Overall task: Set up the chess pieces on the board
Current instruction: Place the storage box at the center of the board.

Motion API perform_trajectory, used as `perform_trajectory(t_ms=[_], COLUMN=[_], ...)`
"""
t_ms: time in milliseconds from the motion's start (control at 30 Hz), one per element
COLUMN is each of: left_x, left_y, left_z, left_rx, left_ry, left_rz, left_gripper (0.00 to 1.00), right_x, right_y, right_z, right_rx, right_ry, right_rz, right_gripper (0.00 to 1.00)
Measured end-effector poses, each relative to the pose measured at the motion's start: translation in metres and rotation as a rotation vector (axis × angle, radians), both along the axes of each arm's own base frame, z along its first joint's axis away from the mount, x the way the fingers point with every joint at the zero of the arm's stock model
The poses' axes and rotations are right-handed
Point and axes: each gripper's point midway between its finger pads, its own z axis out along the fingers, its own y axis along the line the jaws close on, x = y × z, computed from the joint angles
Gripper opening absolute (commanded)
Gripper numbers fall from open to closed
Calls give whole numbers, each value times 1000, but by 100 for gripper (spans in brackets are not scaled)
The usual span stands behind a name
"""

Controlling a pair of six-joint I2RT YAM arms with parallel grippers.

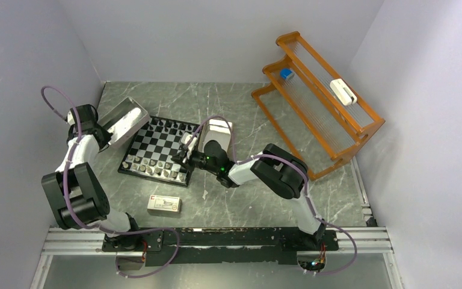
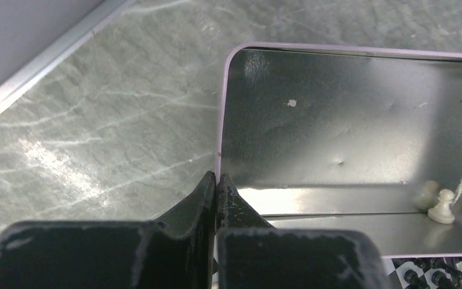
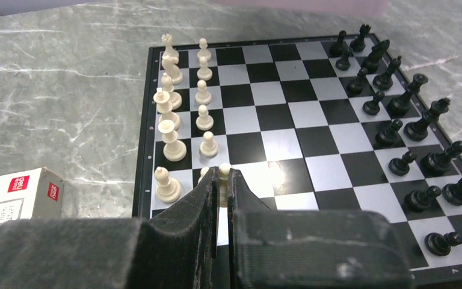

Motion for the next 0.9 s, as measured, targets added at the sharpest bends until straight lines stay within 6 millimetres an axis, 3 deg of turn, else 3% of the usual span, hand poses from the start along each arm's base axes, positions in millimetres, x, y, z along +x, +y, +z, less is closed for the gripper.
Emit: perform_trajectory(t_ms=[167, 567, 900], left_x=[-6, -17, -21], left_y=[2, 3, 4], left_z=[-17, -45, -52], left_rx=[-51, -111, -122], left_ry=[36, 81, 99], left_rz=[65, 155, 190], left_gripper=[5, 5, 5], right_x=[-2, -2, -4], right_y=[2, 1, 2], right_z=[3, -17, -33], right_rx=[3, -40, -64], right_ry=[-35, -54, -35], right_rz=[22, 37, 54], right_gripper=[0, 1, 3])
